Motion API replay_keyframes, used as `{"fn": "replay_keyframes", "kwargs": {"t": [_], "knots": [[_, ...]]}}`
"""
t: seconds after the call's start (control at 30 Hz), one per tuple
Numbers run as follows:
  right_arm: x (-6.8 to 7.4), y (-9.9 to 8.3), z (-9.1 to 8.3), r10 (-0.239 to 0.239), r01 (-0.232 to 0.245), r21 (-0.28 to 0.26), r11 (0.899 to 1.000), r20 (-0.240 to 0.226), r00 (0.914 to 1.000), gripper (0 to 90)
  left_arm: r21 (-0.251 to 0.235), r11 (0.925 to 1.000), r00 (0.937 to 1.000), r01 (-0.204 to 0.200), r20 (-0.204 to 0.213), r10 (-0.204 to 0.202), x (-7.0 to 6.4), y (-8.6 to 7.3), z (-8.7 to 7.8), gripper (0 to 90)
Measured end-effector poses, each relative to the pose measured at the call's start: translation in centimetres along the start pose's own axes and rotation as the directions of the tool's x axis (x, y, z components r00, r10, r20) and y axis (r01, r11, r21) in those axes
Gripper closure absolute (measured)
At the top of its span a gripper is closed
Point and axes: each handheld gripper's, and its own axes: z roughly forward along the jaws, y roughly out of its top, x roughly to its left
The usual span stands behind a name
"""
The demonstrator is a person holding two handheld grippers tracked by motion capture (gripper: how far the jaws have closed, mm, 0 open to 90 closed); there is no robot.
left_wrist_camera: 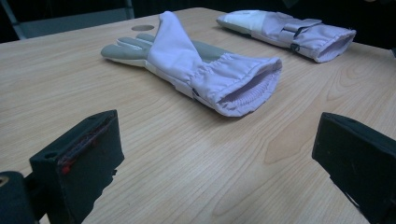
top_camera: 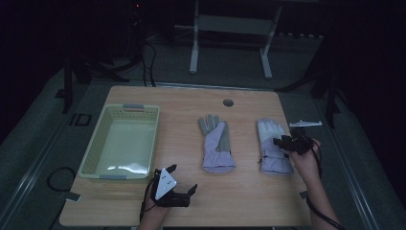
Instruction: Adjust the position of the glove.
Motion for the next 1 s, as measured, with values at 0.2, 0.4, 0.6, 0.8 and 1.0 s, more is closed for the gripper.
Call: {"fn": "replay_keyframes", "kwargs": {"t": [0.2,0.4,0.6,0.8,1.0], "knots": [[-0.1,-0.5,0.6,-0.021,0.022,0.018,1.0,-0.036,0.9991,46.9,0.001,1.0,1.0,0.0,-0.002,0.0,0.0,0.0,0.0,1.9],[0.0,-2.0,2.8,-0.036,0.035,0.087,0.996,0.01,0.9993,47.2,0.0,1.0,1.0,-0.002,-0.004,0.002,0.0,0.0,0.0,1.8],[0.0,-2.5,3.3,0.014,-0.013,0.085,0.996,-0.009,0.9999,66.3,0.001,1.0,1.0,-0.003,-0.004,0.003,0.0,0.0,0.0,1.9],[0.3,-1.3,2.4,0.033,-0.034,0.125,0.992,0.008,0.9994,78.3,-0.004,1.0,1.0,-0.003,0.004,0.003,0.0,0.0,-0.1,1.8],[0.2,1.1,-0.4,0.059,-0.06,0.087,0.994,0.019,0.9981,79.2,-0.009,1.0,1.0,0.002,0.007,-0.002,0.1,0.0,-0.1,1.8]]}}
